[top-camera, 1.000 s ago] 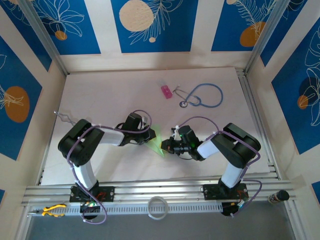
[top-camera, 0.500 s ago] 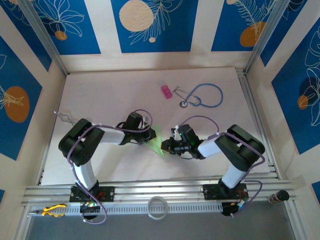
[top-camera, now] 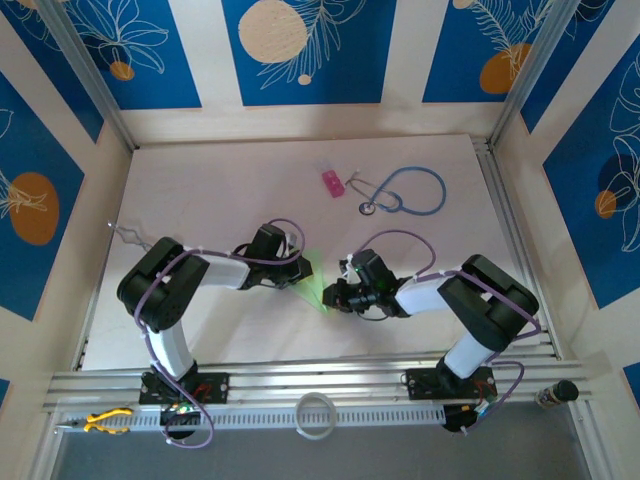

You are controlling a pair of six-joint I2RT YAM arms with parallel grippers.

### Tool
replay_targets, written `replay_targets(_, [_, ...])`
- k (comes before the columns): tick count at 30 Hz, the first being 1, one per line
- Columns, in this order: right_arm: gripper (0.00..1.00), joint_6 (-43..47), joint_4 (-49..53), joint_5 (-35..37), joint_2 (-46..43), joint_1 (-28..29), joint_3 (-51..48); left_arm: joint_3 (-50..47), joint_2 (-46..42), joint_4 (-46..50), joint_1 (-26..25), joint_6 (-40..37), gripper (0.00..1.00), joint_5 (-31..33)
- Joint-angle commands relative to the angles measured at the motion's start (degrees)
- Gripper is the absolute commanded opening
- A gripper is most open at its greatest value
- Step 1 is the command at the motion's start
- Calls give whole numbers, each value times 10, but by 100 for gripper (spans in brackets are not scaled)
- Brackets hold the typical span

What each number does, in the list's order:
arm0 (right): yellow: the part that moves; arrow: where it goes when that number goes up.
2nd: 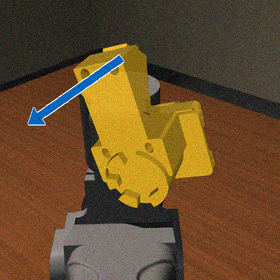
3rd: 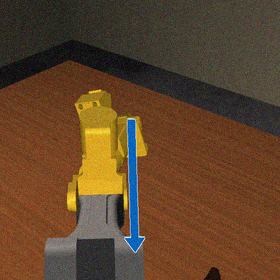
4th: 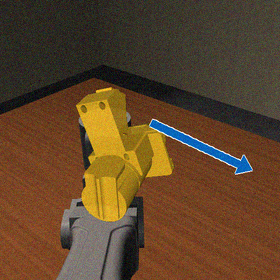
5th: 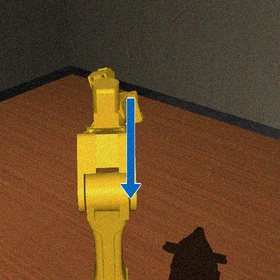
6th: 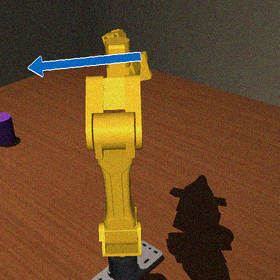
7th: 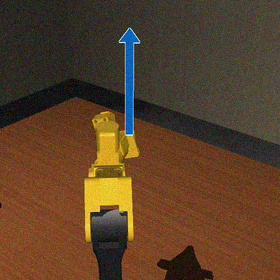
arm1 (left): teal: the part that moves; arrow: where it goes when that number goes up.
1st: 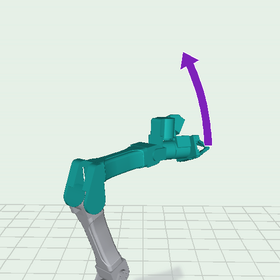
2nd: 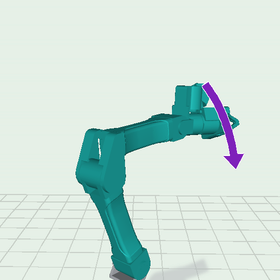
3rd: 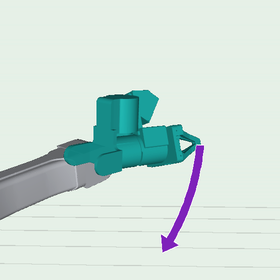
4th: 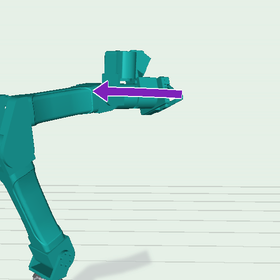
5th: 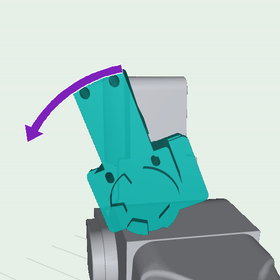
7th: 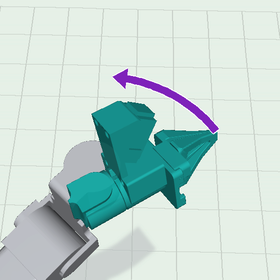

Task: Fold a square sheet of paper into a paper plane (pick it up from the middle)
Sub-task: Fourth fold the wing at the center of the table.

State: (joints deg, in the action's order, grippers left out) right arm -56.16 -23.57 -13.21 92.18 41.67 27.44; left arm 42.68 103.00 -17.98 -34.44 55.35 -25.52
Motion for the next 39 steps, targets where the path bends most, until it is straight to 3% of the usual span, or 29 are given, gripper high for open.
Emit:
replay_targets(1, [14, 11, 82, 5, -1, 15, -2, -2, 18, 39, -6, -9, 8, 7])
replay_targets(10, [17, 24, 120, -1, -29, 22, -5, -4, 17, 36, -5, -6, 8, 8])
replay_targets(23, [12, 47, 143, -5, -29, 28, -11, -5, 18, 35, -6, -2, 8, 11])
replay_targets(31, [15, 51, 155, -19, -33, 30, -17, -7, 16, 36, -6, -1, 8, 16])
replay_targets(39, [8, 58, 166, -8, -43, 31, -25, -8, 17, 36, -6, 2, 8, 18])
